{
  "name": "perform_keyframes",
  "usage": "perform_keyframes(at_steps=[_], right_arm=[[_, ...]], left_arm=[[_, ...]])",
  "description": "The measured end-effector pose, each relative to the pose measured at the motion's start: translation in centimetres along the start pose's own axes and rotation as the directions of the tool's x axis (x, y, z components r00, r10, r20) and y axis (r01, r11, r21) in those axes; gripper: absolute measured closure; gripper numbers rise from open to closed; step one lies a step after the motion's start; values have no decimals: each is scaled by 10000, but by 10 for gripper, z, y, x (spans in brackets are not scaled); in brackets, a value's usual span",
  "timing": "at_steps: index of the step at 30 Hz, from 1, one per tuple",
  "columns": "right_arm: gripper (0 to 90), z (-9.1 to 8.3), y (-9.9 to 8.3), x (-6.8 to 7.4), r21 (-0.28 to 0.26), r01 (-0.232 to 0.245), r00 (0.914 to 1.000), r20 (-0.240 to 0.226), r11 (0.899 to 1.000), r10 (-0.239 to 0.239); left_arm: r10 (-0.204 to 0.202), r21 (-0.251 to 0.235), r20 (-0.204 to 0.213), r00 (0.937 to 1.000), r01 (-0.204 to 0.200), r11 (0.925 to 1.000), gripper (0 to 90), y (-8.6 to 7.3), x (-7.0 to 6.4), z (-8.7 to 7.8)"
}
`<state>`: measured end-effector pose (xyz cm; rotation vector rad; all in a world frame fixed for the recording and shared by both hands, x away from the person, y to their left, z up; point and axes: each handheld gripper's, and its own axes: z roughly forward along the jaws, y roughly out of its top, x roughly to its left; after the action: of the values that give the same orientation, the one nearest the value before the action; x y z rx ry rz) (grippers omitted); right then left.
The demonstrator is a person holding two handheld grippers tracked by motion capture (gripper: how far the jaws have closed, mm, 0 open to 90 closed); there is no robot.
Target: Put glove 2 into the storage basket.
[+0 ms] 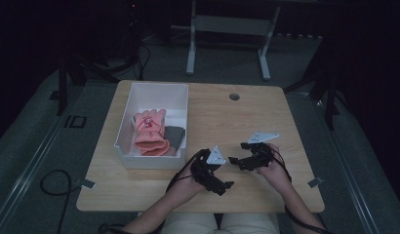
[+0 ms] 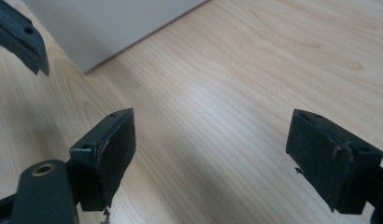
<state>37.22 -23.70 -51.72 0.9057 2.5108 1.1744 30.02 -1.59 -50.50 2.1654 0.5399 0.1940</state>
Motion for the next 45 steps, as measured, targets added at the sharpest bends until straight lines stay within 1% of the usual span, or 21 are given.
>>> perform_keyframes(at_steps=[3,8,12,15,16,19,22,23,24,25,27,30,33,34,37,39,40,41,42,43,45], right_arm=[[152,3,-9,0,37,4,9998,175,10000,-5],[152,6,-20,-4,228,-116,9989,455,9997,106],[152,6,-28,-10,230,-307,9973,669,9993,291],[152,3,-35,-16,103,-527,9944,922,9986,515],[152,2,-36,-17,66,-585,9933,1000,9983,575],[152,-1,-43,-25,40,-791,9880,1335,9969,779],[150,-5,-49,-31,-33,-930,9817,1668,9957,923],[149,-7,-52,-34,-83,-1089,9781,1777,9940,1087],[149,-7,-52,-34,-83,-1089,9781,1777,9940,1087],[149,-10,-56,-38,-146,-1226,9728,1960,9923,1231],[148,-14,-60,-43,-223,-1413,9683,2048,9897,1428],[148,-19,-65,-49,-265,-1562,9617,2238,9874,1581],[148,-21,-71,-52,-222,-1684,9556,2415,9855,1687],[147,-21,-72,-53,-203,-1651,9551,2462,9861,1650],[147,-22,-77,-55,-281,-1628,9508,2624,9863,1644],[147,-22,-78,-56,-344,-1610,9509,2623,9864,1644],[147,-22,-78,-56,-344,-1610,9509,2623,9864,1644],[148,-24,-80,-57,-426,-1683,9474,2690,9848,1736],[148,-24,-80,-58,-486,-1677,9469,2700,9846,1746],[148,-24,-80,-57,-549,-1690,9457,2723,9841,1776],[148,-24,-80,-58,-552,-1655,9453,2759,9847,1743]], left_arm=[[-97,32,139,9999,97,9999,18,-5,0,4],[-116,124,135,9998,114,9999,19,-14,1,11],[-259,122,158,9995,258,9996,19,-23,2,18],[-244,131,156,9996,242,9996,19,-28,3,21],[-195,88,60,9998,194,9998,19,-31,3,22],[-126,31,-57,9999,127,9999,19,-35,3,22],[-384,-67,-80,9992,383,9992,19,-40,7,22],[-408,-129,-165,9990,406,9991,19,-41,7,22],[-408,-129,-165,9990,406,9991,19,-41,7,22],[-504,-246,-270,9984,497,9985,19,-43,9,21],[-598,-280,-298,9978,590,9979,19,-45,11,21],[-758,-352,-402,9963,744,9966,19,-48,13,22],[-704,-251,-480,9964,693,9973,19,-50,12,24],[-702,-179,-538,9961,693,9974,19,-51,12,24],[-711,-204,-651,9953,699,9973,19,-53,9,25],[-711,-204,-651,9953,699,9973,19,-53,9,25],[-683,-369,-689,9953,659,9971,19,-54,8,23],[-704,-436,-718,9949,674,9968,19,-54,7,23],[-724,-509,-704,9949,689,9963,19,-55,7,22],[-710,-576,-723,9949,669,9961,19,-56,7,22],[-810,-615,-758,9938,764,9952,19,-57,8,21]])
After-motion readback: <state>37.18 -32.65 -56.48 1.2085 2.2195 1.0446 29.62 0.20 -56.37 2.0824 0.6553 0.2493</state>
